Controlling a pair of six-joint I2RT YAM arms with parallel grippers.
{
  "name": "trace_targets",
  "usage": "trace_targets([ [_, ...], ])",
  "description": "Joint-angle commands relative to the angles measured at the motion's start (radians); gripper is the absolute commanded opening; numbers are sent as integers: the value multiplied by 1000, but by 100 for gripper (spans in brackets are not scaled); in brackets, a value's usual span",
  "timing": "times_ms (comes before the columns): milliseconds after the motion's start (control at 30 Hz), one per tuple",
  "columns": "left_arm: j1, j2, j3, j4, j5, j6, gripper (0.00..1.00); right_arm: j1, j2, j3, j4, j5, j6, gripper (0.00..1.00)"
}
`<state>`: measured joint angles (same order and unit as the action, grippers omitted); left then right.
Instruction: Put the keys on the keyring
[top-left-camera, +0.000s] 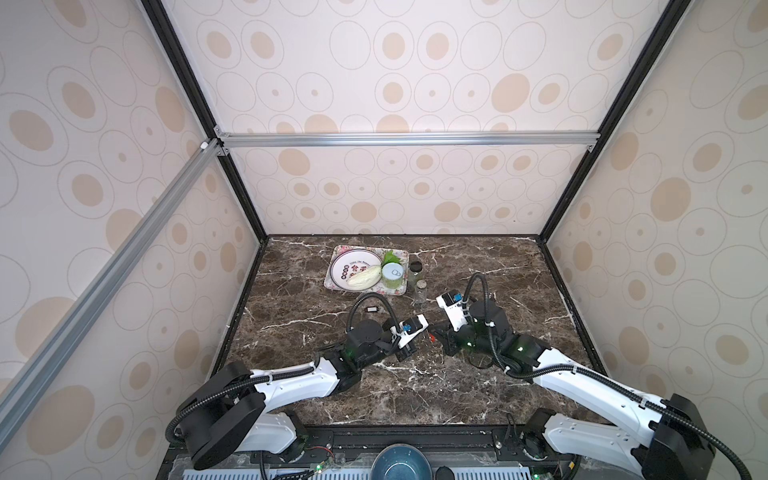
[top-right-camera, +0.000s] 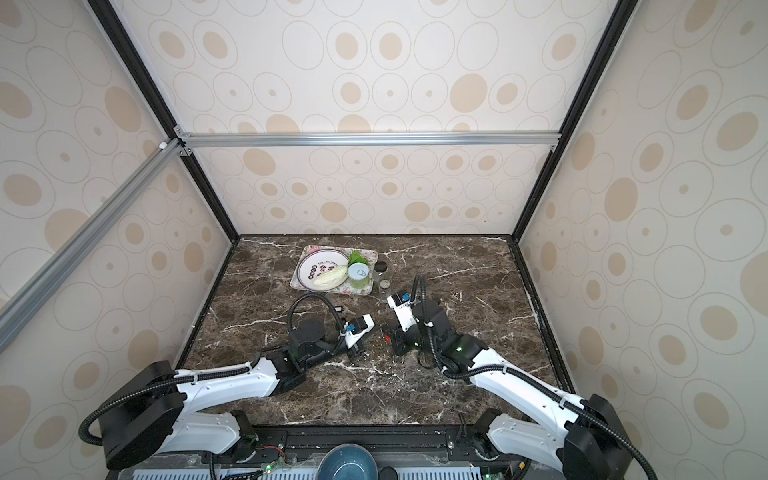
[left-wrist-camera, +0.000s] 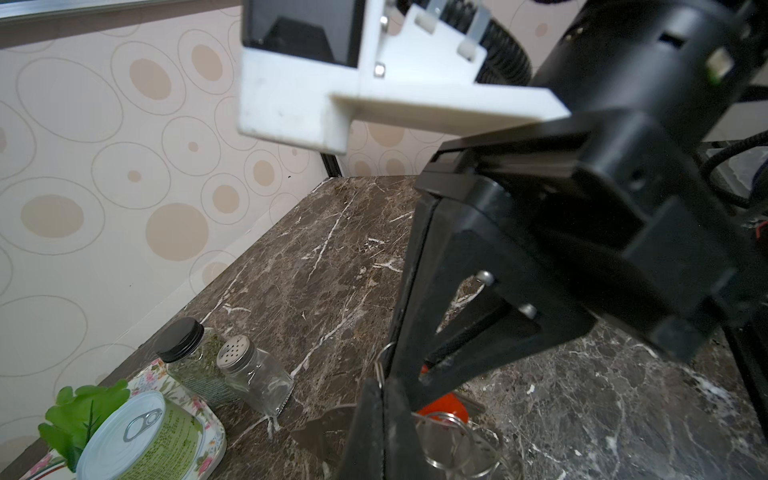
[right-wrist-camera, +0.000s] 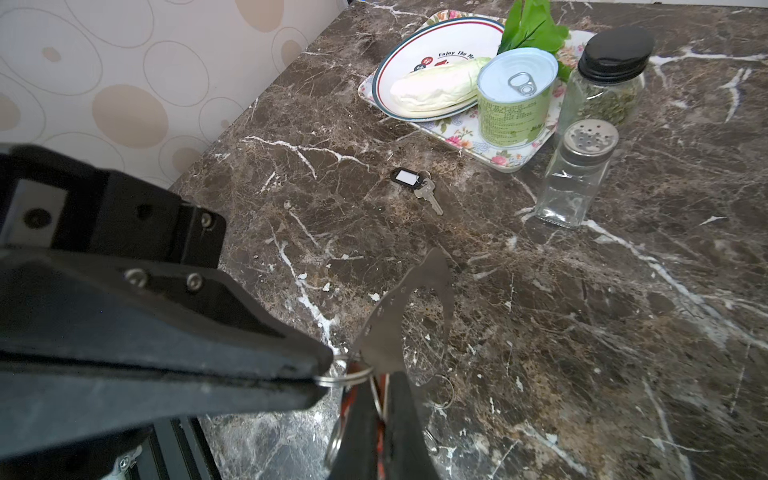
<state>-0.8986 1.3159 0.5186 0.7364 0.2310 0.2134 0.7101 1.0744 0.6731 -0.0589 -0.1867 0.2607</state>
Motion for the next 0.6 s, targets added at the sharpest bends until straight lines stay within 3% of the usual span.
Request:
trace_targets([
  [0,-5,-18,7,69,11,-14,0,-14,-35,-20,0,18,-3,0],
  [233,-5,-15,13,58,7,-20,0,-12,-69,-33,16,10,-22,0],
  [400,-5,-14,21,47,6,-22,18,1,-86,-37,15,28,-39,0],
  [567,-5,-26,38,2,5,-19,28,36,-101,-37,8,86,-70,0],
])
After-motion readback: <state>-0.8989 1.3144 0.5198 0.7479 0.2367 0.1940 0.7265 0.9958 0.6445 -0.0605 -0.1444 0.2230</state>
